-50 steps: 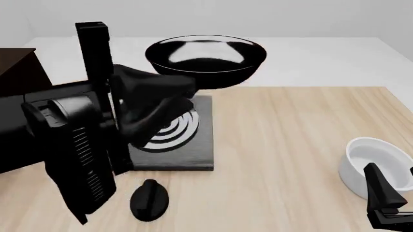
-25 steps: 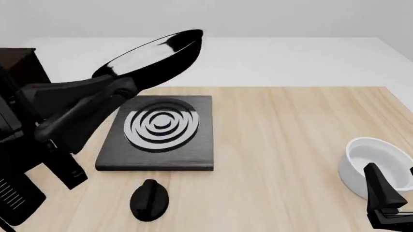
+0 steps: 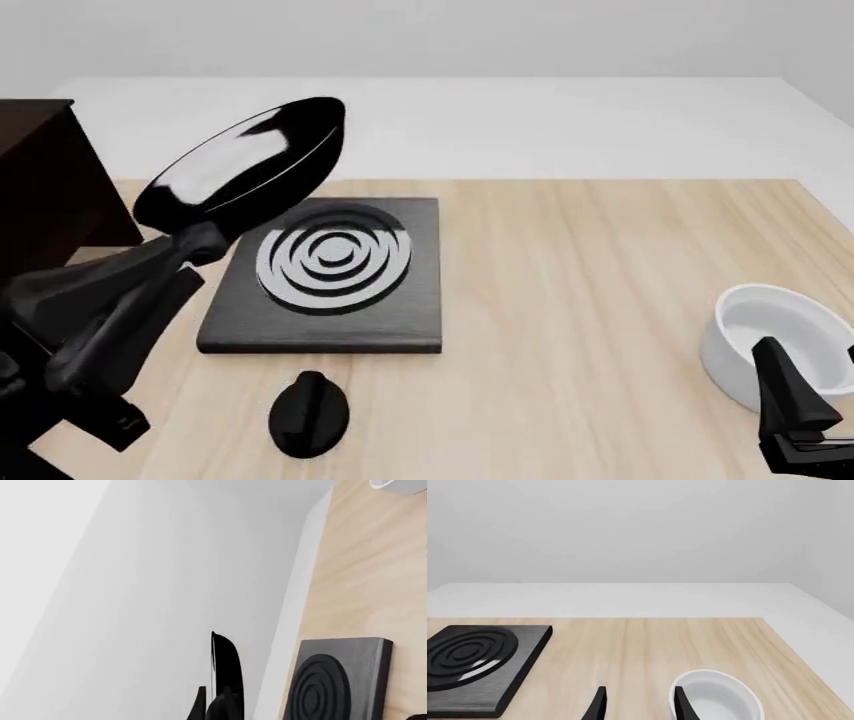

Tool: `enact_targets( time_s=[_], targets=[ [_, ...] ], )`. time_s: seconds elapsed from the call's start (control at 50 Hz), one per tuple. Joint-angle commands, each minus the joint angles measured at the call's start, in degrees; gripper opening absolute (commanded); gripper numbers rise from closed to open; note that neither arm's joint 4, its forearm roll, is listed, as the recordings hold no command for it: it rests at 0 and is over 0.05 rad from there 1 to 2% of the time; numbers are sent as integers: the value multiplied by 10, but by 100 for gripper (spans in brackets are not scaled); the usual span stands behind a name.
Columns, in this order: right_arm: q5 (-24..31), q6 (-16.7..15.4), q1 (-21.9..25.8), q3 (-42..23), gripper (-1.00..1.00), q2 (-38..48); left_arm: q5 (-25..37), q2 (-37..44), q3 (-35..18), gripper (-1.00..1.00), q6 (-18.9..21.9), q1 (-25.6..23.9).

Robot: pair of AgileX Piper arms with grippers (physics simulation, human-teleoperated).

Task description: Put the frying pan under the cabinet shelf.

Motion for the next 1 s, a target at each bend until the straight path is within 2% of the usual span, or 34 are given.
enact_targets(
  time_s=[0.02,0.04,0.08,0.14,0.2,0.22,0.34,0.36,0.7,0.88,1.0],
  targets=[
    [0,0,0,0,100,0,-49,-25,53,-100,15,27],
    [0,0,0,0,100,0,-57,-23,63,-100,25,30],
    [0,0,0,0,100,0,-54,-22,61,-100,10,34],
    [0,0,0,0,100,0,-80,-11,71,-100,14,39],
    [0,0,0,0,100,0,-83,-5,65,-100,-6,47],
    [0,0,0,0,100,0,-96,2,74,-100,3,51],
    [0,0,0,0,100,0,-108,17,69,-100,-24,82],
    [0,0,0,0,100,0,-106,16,64,-100,-42,91],
    [0,0,0,0,100,0,-216,93,105,-100,-69,133],
    [0,0,0,0,100,0,-201,77,123,-100,-93,154],
    [0,0,0,0,100,0,-157,55,129,-100,-127,174]
  ],
)
